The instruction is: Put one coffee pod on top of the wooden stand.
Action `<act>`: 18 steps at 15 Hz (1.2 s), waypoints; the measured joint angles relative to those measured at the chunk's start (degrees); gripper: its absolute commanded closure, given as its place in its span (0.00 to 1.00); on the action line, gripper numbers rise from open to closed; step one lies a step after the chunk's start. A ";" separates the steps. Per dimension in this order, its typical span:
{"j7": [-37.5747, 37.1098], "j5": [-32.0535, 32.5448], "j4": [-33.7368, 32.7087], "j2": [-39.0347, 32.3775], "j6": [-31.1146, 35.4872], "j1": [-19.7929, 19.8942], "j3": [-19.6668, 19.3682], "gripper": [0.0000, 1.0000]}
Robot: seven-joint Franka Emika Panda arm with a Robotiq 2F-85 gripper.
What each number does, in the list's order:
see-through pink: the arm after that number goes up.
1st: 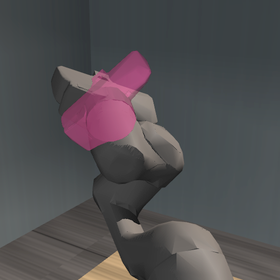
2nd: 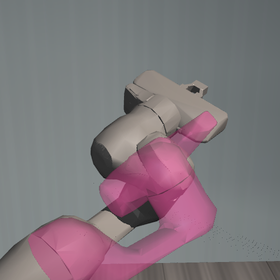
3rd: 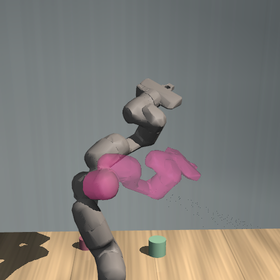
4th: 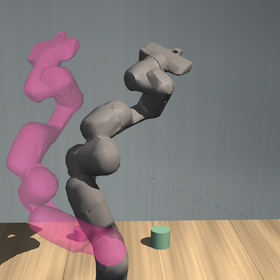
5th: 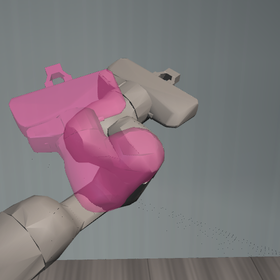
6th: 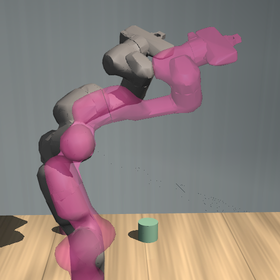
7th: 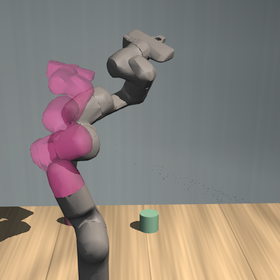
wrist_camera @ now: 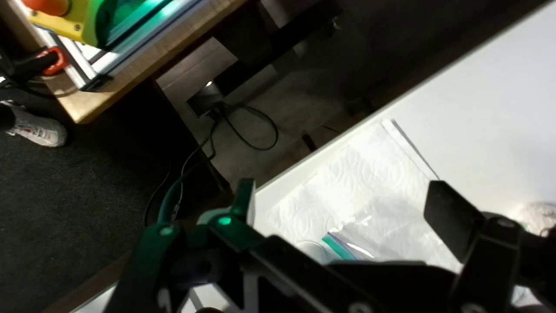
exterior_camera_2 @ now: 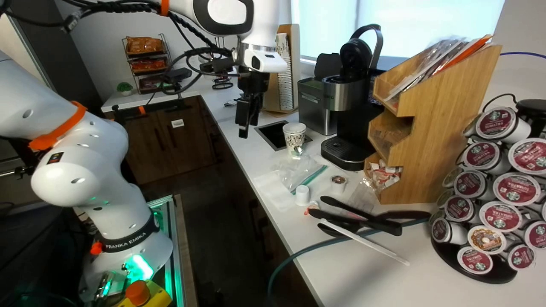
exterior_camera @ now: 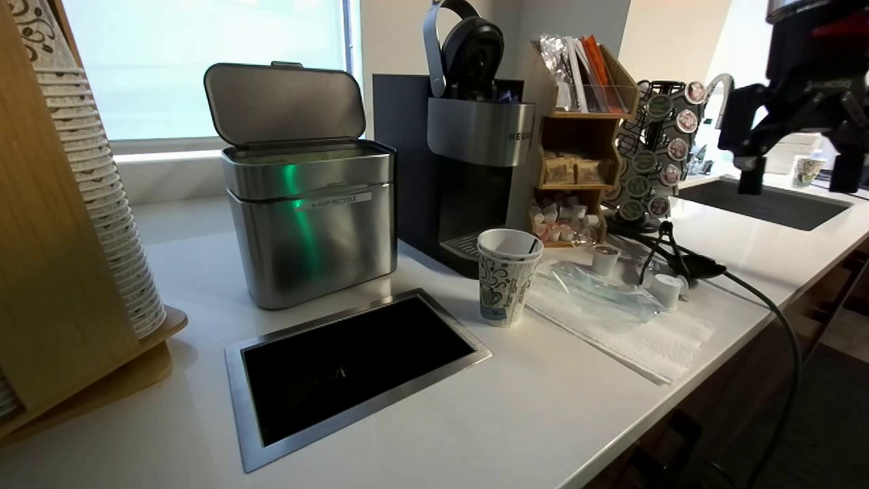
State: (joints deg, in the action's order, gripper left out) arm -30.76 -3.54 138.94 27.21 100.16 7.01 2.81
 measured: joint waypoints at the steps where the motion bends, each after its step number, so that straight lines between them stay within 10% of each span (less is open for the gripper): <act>1: -2.52 -0.82 0.64 -1.39 3.25 0.10 0.13 0.00; 10: -28.15 2.77 6.85 -17.45 32.67 1.11 0.46 0.00; 18: -40.44 6.00 7.20 -22.24 38.54 1.60 -3.23 0.00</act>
State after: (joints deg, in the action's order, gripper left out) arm -71.21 2.46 146.14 4.97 138.69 8.61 -0.42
